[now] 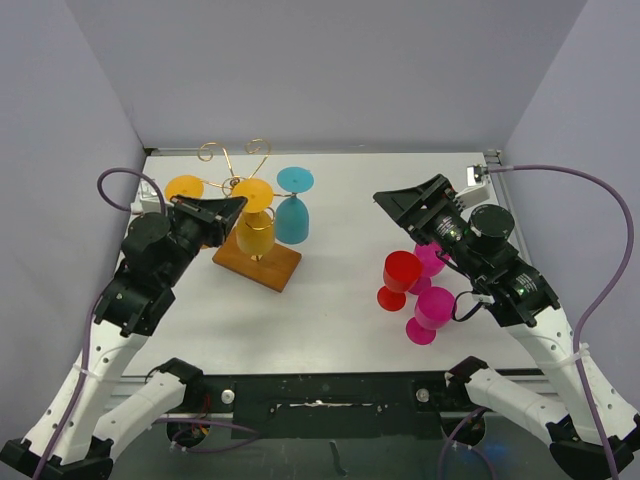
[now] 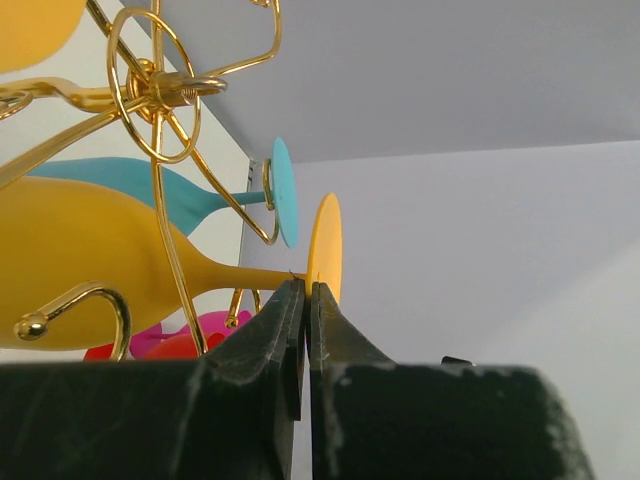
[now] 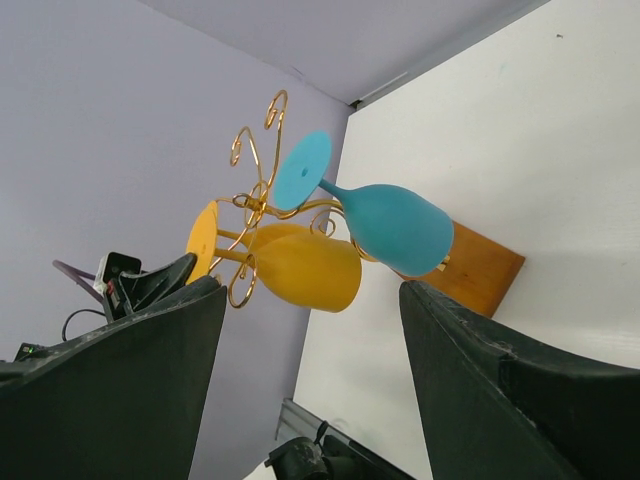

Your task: Place the wine glass upside down on the wine glass rack

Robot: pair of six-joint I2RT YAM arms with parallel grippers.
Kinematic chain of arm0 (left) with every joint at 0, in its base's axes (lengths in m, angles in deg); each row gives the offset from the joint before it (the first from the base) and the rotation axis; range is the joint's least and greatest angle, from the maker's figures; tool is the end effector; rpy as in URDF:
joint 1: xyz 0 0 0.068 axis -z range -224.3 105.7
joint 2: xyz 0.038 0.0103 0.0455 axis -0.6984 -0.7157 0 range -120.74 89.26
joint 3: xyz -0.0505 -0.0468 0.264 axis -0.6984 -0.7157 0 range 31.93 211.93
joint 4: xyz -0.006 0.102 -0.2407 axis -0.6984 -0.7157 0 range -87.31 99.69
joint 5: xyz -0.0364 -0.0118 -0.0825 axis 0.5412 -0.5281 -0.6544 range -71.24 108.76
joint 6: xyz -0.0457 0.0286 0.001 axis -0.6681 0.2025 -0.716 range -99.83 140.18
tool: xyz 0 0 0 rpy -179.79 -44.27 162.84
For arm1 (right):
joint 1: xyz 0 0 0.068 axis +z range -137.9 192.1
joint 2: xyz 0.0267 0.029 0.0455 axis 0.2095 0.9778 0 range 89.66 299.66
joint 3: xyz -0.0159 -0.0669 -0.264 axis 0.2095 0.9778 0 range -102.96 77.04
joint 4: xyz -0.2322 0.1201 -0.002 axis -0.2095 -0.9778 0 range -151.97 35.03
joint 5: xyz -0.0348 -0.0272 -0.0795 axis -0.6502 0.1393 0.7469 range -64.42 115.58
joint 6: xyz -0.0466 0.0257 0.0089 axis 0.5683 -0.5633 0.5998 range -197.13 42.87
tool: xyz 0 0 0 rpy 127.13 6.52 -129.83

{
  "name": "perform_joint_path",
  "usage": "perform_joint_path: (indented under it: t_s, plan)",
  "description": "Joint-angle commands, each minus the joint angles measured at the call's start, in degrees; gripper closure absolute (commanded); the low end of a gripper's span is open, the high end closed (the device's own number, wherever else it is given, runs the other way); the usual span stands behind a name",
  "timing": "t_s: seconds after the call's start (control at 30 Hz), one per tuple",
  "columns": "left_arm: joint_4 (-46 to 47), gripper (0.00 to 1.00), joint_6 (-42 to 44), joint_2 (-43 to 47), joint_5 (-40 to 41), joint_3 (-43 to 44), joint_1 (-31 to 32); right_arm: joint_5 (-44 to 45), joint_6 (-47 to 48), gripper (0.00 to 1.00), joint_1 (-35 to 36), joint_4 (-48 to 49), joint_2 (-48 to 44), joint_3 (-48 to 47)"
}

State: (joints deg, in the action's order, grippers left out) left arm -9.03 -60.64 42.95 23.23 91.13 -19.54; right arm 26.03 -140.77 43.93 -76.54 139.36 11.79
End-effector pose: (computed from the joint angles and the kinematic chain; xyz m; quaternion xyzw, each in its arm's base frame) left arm 0.1574 -0.0694 0.4065 -0.3715 0.6423 -0.5159 0.4281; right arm 0.1515 0.0939 0.4268 0.2061 0.7140 0.4932 0.4521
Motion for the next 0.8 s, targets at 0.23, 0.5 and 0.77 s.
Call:
perform_joint_path:
  t_s: [0.23, 0.5, 0.77]
  plan:
    - [-3.0, 1.0, 3.1, 2.06, -5.29, 0.15, -0.36, 0.97, -0.7, 0.29, -0.28, 1.87, -0.87, -0.62]
    - [-4.57, 1.0, 5.64, 2.92, -6.34, -0.07, -0.35, 0.46, -0.76, 0.29, -0.28, 2.0, 0.44, -0.59]
    - [-6.02, 1.0, 6.64, 3.72, -5.86, 0.74, -0.39, 0.26, -1.55, 0.29, -0.28, 2.88, 0.84, 0.18]
